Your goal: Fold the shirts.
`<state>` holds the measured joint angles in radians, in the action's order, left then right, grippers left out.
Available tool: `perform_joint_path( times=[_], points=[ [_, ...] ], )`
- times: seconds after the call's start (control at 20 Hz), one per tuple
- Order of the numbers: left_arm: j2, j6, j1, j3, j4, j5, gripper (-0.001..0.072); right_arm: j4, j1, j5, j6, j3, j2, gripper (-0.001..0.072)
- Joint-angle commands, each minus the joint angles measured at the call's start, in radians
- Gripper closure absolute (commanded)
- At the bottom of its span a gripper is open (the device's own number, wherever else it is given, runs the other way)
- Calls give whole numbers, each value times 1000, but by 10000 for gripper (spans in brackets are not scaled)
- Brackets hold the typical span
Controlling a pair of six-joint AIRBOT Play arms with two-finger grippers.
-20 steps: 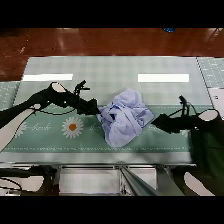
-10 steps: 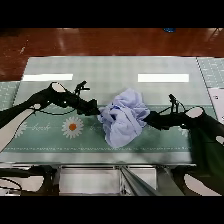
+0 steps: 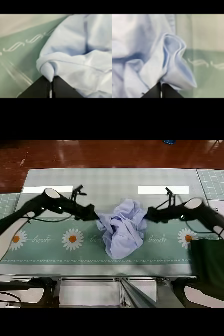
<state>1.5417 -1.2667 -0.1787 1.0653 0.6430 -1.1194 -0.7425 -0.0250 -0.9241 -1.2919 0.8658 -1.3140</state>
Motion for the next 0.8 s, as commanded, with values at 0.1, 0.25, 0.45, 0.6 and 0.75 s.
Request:
perform_joint_path(
  times=[0.1,0.25,0.45,0.6,0.75],
  points=[
    [-161,-58,194,335,-20,-60,681,-158,153,-189,-55,539,137,694],
    [-284,-58,283,540,-61,-61,681,-159,198,-247,-58,853,196,694],
    [-453,-53,370,792,-60,-60,681,-159,198,-243,-58,1108,312,693],
    [-564,-44,431,929,-59,-61,682,-217,198,-188,-58,1154,433,693],
    [-678,-16,467,967,-36,-66,681,-307,198,-174,-77,1154,536,693]
  ],
)
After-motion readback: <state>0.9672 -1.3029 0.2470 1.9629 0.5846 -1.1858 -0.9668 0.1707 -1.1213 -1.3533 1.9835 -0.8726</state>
